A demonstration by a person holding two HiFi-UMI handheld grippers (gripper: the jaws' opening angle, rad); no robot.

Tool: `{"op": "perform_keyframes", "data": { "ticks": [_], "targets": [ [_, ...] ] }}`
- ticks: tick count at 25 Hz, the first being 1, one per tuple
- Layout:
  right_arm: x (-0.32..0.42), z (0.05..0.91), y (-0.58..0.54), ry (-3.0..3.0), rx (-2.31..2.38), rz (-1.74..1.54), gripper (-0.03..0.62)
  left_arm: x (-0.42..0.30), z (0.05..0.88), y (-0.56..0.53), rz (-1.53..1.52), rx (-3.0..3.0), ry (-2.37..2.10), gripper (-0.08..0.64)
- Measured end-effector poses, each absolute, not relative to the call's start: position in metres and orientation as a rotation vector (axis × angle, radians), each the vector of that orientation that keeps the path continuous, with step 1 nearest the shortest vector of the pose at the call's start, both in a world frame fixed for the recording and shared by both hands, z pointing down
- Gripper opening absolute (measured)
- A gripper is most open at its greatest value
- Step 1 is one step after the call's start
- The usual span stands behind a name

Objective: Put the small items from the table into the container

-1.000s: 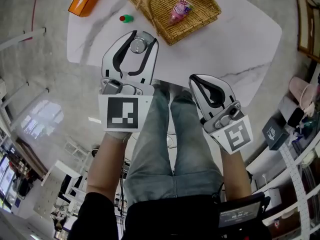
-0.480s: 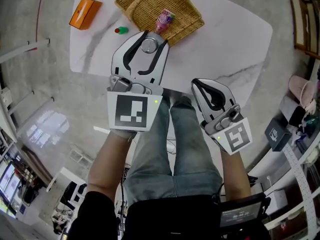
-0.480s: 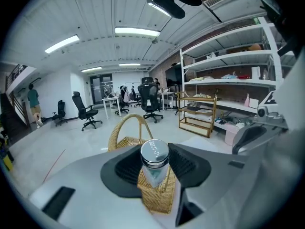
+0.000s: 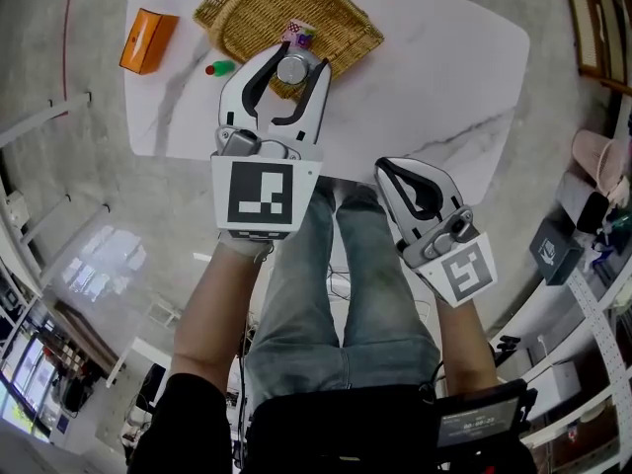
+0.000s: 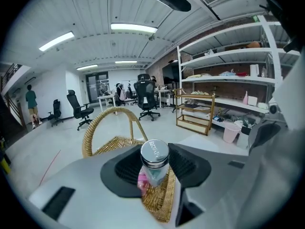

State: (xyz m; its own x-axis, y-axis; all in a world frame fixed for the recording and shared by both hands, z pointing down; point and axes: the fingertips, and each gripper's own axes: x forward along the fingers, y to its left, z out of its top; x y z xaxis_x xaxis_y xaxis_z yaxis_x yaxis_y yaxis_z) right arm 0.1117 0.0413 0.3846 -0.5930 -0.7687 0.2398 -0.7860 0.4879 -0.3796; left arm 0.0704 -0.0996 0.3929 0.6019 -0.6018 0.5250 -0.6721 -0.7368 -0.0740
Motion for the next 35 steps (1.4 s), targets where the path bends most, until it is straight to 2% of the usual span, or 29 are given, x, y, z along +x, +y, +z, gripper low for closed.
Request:
{"op": "perform_keyframes", "data": {
  "ticks": [17,35],
  "targets": [
    [0.110,0.388,0.033,-2.673,1.397,0.719,0.009,0.054,0.424,-0.117,0.834,2.632,-1.130,0.173],
    [0.102,0.390,0.038,-2.676,1.376,0.720,0.009,0.056,0.408,-0.111,0.707,2.721,-1.089,0.190]
  ]
}}
